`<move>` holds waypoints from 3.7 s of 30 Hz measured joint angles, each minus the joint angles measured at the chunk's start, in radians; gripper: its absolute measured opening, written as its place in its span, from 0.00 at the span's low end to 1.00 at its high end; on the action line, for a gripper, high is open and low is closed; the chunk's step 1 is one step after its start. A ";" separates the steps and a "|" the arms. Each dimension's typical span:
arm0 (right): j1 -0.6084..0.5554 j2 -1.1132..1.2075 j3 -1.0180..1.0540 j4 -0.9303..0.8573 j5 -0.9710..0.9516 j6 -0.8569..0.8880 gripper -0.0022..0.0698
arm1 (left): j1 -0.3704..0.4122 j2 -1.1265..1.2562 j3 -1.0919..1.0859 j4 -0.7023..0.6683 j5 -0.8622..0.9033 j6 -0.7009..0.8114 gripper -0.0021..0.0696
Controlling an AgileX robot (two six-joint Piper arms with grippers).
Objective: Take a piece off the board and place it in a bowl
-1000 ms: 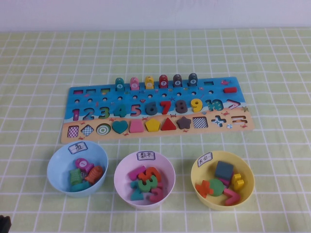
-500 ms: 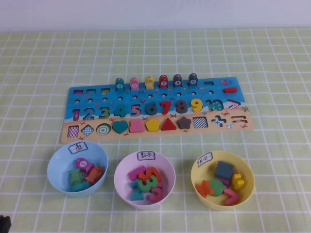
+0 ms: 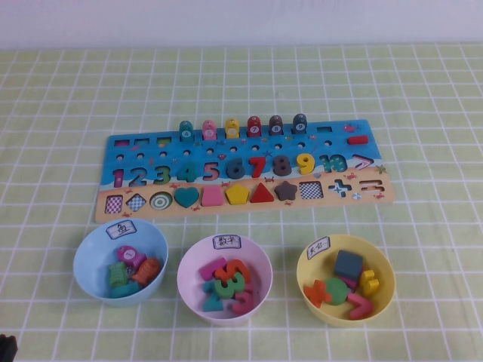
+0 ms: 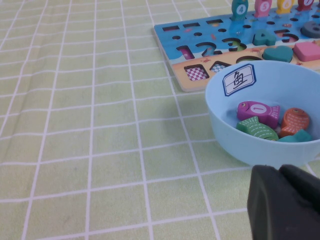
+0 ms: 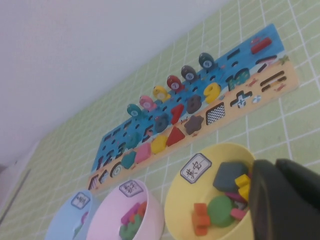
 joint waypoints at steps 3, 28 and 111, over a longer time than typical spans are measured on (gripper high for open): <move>0.000 0.077 -0.075 -0.039 0.048 -0.002 0.01 | 0.000 0.000 0.000 0.000 0.000 0.000 0.02; 0.000 1.169 -1.042 -0.781 0.721 -0.006 0.01 | 0.000 0.000 0.000 0.000 0.000 0.000 0.02; 0.379 2.451 -2.348 -1.044 0.851 0.193 0.57 | 0.000 0.000 0.000 -0.001 0.000 0.000 0.02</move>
